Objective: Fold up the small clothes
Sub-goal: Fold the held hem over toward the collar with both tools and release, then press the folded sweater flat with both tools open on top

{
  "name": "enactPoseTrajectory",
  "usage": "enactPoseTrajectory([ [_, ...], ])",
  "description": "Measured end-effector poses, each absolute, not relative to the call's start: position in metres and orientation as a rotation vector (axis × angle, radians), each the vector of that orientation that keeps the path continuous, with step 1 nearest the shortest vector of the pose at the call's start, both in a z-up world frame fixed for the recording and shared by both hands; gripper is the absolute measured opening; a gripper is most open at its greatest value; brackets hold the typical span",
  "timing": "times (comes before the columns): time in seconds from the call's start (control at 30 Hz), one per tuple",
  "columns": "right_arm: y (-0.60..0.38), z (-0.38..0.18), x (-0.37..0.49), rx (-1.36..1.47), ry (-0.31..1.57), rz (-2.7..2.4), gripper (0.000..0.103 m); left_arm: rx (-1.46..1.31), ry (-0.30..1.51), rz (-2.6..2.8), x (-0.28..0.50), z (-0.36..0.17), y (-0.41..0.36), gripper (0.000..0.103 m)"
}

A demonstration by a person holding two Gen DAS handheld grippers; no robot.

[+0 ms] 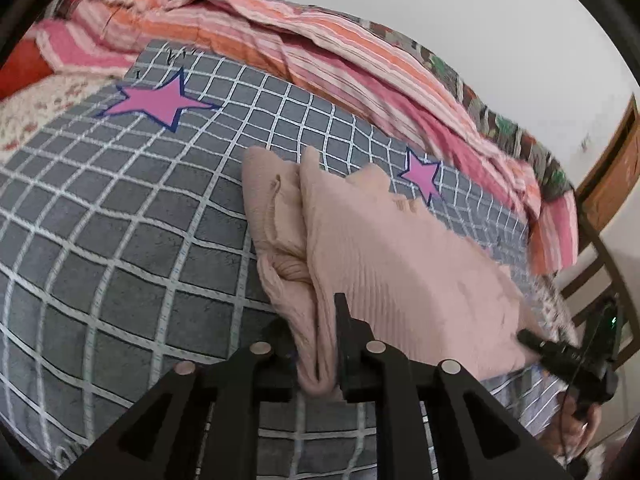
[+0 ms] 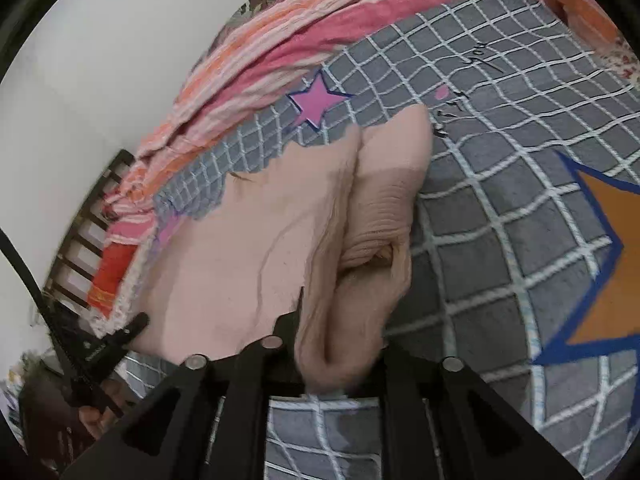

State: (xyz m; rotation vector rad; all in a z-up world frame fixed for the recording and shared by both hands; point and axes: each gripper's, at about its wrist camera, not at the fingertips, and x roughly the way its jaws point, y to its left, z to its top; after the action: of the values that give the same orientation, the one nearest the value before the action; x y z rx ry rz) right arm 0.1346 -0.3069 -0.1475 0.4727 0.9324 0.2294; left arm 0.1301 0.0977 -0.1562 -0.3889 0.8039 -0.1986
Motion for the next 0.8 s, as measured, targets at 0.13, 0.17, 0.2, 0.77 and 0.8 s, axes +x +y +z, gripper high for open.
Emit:
enactPoseTrajectory([
  [0.13, -0.312, -0.138, 0.126, 0.364, 0.889, 0.158, 0.029, -0.346, 0.769, -0.131, 0.127, -0.147, 0.114, 0.037],
  [0.17, -0.313, -0.134, 0.123, 0.335, 0.867, 0.142, 0.029, -0.341, 0.751, -0.12, 0.13, -0.144, 0.118, 0.044],
  [0.2, -0.313, -0.127, 0.123, 0.299, 0.838, 0.122, 0.029, -0.335, 0.744, -0.122, 0.134, -0.141, 0.119, 0.046],
  [0.77, -0.273, -0.14, 0.276, 0.186, 0.92, 0.043, 0.029, -0.216, 0.829, -0.134, 0.264, -0.146, 0.069, 0.033],
  [0.8, -0.273, -0.146, 0.28, 0.176, 0.943, 0.025, 0.029, -0.212, 0.846, -0.126, 0.267, -0.15, 0.068, 0.021],
])
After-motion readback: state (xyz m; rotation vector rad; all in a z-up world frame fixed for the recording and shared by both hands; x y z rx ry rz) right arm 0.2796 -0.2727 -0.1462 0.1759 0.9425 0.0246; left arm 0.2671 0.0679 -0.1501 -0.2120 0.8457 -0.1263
